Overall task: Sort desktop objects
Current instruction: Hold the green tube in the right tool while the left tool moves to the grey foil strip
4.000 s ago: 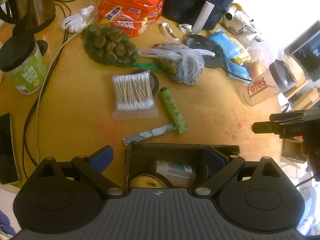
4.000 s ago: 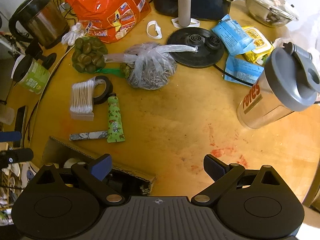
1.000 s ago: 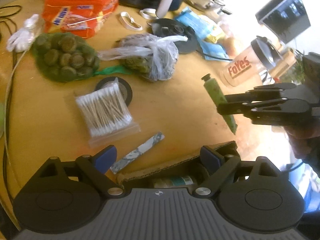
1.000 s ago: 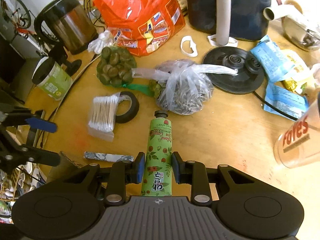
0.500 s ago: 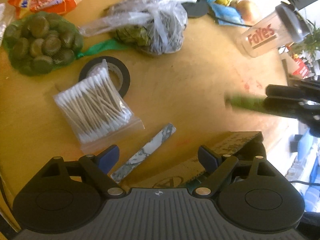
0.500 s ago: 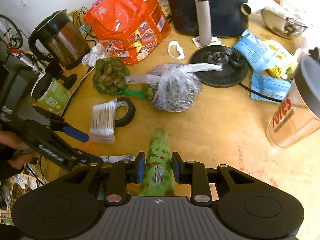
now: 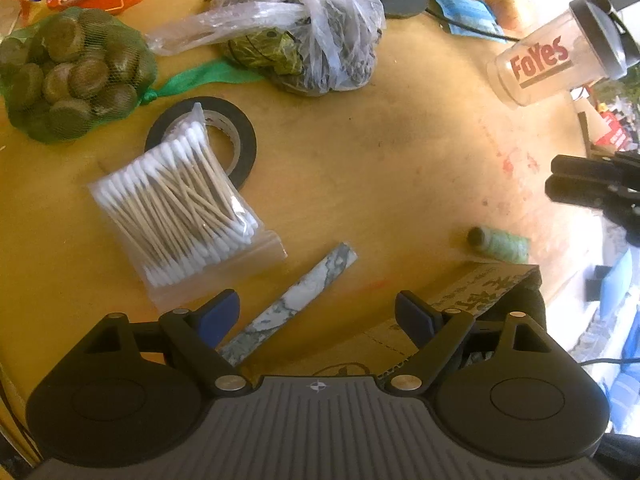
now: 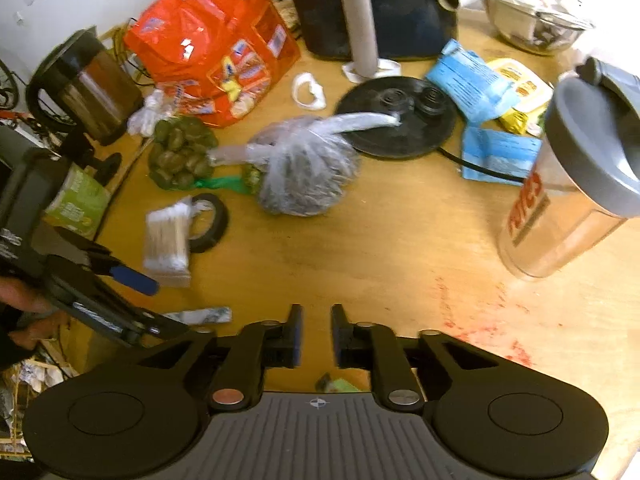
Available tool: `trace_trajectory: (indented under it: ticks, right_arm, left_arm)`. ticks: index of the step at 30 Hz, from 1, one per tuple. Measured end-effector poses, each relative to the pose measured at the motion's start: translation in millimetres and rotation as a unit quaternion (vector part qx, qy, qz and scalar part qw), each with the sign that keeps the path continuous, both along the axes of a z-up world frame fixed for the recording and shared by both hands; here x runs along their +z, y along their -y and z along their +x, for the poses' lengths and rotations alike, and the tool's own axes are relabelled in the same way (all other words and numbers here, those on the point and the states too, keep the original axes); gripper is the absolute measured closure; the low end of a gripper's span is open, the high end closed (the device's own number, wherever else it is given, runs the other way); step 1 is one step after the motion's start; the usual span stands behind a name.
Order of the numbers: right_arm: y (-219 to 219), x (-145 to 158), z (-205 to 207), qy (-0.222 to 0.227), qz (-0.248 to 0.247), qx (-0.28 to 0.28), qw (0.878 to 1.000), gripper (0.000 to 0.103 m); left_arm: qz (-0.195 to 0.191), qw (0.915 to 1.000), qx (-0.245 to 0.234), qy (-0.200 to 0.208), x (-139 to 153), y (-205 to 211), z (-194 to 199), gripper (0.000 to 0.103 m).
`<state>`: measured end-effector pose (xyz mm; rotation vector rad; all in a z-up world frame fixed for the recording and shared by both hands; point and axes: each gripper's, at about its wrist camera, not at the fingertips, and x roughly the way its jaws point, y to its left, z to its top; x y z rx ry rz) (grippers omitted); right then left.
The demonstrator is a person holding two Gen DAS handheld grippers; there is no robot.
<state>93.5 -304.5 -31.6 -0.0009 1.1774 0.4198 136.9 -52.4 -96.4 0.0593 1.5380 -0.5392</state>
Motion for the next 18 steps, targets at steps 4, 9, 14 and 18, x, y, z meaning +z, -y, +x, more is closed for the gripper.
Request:
trace_trajectory:
  ticks: [4,9,14,18]
  right_arm:
    - [18,-8,-1,0.0,-0.026,-0.001,1.0,0.039]
    - [36,-22,-10,-0.01,-0.053,0.024,0.998,0.032]
    - [39,-45,-24,-0.025,-0.066,0.09,0.993,0.032]
    - [30,-63,-33,-0.026,-0.091,0.145,0.985,0.032]
  left_arm:
    - [-0.004,1.0,0.008,0.002,2,-2,1,0.017]
    - [-0.009,0.9998,0.017,0.003,4,-5,3,0.017]
    - [-0.014,0.9995,0.026,0.005,6,-8,4,0.017]
    - [-0.018,0.9994,0.03,0.003,6,-7,5,0.017]
